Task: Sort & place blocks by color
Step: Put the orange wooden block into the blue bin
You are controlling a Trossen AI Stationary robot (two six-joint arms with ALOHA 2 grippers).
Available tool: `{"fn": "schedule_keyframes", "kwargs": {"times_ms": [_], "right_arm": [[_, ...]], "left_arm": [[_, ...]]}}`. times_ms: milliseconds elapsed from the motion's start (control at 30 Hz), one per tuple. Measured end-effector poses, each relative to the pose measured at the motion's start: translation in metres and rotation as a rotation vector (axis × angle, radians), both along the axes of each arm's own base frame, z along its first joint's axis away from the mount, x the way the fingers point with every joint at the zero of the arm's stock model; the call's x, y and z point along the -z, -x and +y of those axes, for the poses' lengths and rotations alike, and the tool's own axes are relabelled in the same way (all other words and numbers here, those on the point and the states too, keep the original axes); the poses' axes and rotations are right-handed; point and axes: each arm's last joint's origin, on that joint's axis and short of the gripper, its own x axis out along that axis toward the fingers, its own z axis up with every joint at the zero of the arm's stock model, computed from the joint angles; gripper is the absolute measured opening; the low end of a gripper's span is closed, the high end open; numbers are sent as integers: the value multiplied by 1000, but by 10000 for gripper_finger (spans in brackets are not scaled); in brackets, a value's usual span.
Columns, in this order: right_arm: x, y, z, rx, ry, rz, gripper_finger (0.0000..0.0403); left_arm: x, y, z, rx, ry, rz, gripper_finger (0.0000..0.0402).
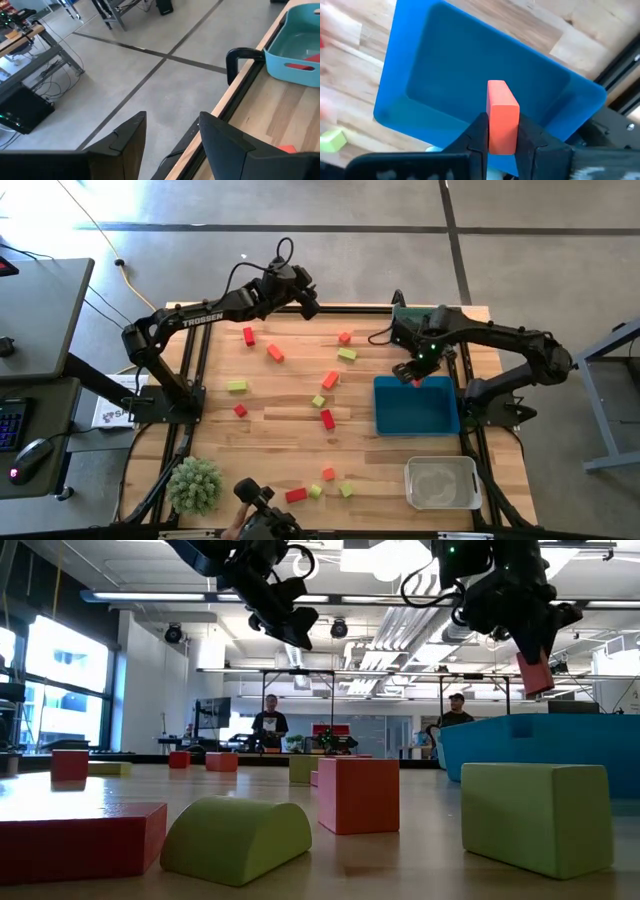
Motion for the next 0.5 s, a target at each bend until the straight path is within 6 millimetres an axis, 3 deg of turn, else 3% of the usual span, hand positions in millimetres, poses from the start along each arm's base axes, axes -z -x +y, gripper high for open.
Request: {"fn": "schedule_keyframes", "kwargs": {"times_ms": [167, 500], "right_arm": [[2, -6, 16, 83, 68, 27, 39], [43, -12, 40, 185, 66, 34, 39]], "left_arm": [[0, 0, 0, 0, 0, 1, 173], [1, 0, 0, 12, -9, 30, 173]]}}
